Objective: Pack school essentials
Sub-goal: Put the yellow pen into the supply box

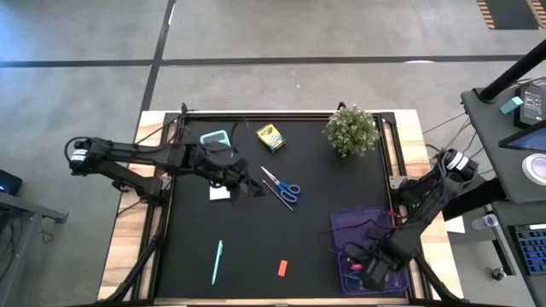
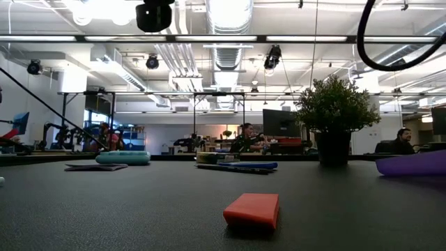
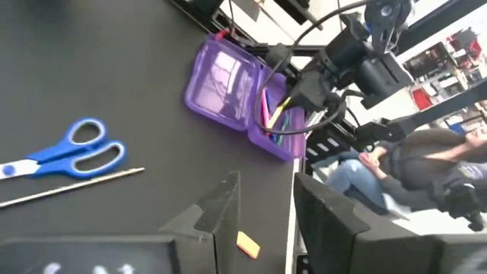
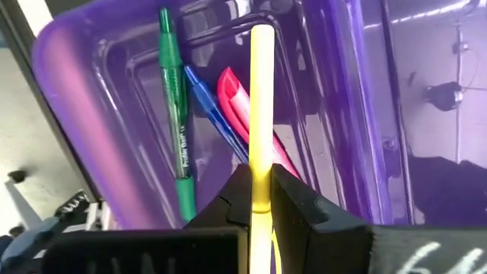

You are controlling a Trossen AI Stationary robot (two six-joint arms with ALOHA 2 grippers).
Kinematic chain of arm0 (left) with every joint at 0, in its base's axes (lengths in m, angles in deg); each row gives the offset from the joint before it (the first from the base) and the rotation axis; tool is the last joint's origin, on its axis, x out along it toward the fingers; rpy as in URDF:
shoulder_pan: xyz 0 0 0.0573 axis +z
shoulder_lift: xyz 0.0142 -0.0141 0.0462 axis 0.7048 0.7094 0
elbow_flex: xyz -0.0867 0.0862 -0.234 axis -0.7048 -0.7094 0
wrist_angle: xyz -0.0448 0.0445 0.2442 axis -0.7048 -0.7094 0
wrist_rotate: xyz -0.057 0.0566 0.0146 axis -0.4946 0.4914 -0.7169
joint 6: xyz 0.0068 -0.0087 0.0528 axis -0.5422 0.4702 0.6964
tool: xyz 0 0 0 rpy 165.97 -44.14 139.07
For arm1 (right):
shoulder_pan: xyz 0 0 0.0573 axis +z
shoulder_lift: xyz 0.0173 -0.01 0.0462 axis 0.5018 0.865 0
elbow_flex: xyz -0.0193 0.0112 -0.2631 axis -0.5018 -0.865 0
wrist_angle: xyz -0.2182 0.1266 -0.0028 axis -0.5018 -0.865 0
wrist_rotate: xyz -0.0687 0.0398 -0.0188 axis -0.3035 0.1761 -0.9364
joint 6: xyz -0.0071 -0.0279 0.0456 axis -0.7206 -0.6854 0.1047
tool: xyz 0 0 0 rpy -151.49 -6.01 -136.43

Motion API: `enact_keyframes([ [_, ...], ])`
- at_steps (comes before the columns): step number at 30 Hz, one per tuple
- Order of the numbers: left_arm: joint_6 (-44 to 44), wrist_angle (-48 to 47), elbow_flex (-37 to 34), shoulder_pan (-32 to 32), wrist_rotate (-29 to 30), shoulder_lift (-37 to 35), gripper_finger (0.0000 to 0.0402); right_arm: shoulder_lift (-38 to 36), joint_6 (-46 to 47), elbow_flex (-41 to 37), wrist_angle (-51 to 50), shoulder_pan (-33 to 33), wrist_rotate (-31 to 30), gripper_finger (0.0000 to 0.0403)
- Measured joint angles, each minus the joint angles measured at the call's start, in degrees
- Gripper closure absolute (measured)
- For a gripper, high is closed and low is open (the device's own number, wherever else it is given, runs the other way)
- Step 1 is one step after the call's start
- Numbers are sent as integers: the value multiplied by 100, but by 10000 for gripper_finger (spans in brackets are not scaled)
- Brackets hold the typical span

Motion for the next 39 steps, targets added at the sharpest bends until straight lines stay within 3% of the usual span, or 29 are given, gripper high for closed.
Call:
enact_keyframes([
  [10,-258,597,0,-525,-2,414,295,296,-198,-9,-13,4,-24,383],
  [23,-419,848,4,-853,-7,440,295,705,-169,-59,-64,4,-66,383],
  [27,-614,808,4,-972,-392,455,294,765,95,-60,-76,4,-160,369],
  [33,-1176,30,2,-1345,-625,455,294,801,215,-63,-91,4,-170,318],
  [39,-2347,-1369,0,-1829,-365,515,295,740,405,110,-382,-6,-105,264],
])
